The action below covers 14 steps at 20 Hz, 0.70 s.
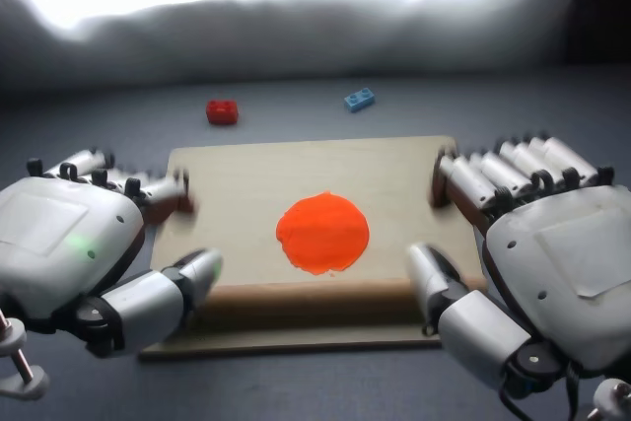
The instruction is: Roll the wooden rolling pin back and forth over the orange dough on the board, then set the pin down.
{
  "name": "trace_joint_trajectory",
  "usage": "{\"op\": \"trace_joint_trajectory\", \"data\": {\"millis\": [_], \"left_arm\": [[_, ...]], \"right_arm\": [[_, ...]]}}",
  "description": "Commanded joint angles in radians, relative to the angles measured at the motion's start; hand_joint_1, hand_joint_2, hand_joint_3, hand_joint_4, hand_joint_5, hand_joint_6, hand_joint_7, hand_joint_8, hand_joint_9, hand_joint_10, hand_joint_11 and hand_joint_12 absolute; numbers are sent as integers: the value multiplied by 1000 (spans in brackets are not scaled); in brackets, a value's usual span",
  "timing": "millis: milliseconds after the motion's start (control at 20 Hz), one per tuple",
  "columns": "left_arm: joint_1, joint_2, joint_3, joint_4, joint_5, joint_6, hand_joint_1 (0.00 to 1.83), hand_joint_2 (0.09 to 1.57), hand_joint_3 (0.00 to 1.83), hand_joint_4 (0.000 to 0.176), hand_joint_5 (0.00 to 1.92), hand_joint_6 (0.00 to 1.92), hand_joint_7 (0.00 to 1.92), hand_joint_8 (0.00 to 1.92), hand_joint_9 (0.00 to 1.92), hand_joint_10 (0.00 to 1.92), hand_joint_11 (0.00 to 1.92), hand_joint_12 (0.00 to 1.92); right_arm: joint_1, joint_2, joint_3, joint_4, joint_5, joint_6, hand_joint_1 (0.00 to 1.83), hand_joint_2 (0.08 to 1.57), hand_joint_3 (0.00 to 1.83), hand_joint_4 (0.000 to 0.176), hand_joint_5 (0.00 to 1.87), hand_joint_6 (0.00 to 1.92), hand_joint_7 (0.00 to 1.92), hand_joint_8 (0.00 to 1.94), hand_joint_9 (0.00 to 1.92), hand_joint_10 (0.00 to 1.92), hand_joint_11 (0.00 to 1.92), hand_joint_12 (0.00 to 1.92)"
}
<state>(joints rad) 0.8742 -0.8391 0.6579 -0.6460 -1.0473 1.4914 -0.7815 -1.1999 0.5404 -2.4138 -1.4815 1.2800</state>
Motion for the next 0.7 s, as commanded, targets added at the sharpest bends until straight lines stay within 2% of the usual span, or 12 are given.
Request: {"op": "trace_joint_trajectory", "data": {"millis": [0,250,400,650], "left_arm": [[-11,1,5,44,-115,1,0,1519,50,0,0,0,0,0,0,0,0,0],[-14,1,7,44,-105,6,0,1548,40,0,0,0,0,0,0,0,0,0],[-20,-5,17,44,-33,32,0,1544,35,0,0,0,0,0,0,0,0,0],[-16,-25,33,43,-6,33,0,1528,23,0,0,0,0,0,0,0,0,0]], "right_arm": [[11,-1,0,-104,-76,-21,0,1548,139,0,8,8,0,0,0,0,0,0],[20,-24,-2,-69,-88,-78,0,1557,114,0,0,0,0,0,0,0,0,0],[33,-26,4,-42,-86,-75,0,1520,92,0,0,0,0,0,0,0,0,0],[15,-35,8,-84,9,-178,0,1496,75,0,5,2,0,0,0,0,0,0]]}}
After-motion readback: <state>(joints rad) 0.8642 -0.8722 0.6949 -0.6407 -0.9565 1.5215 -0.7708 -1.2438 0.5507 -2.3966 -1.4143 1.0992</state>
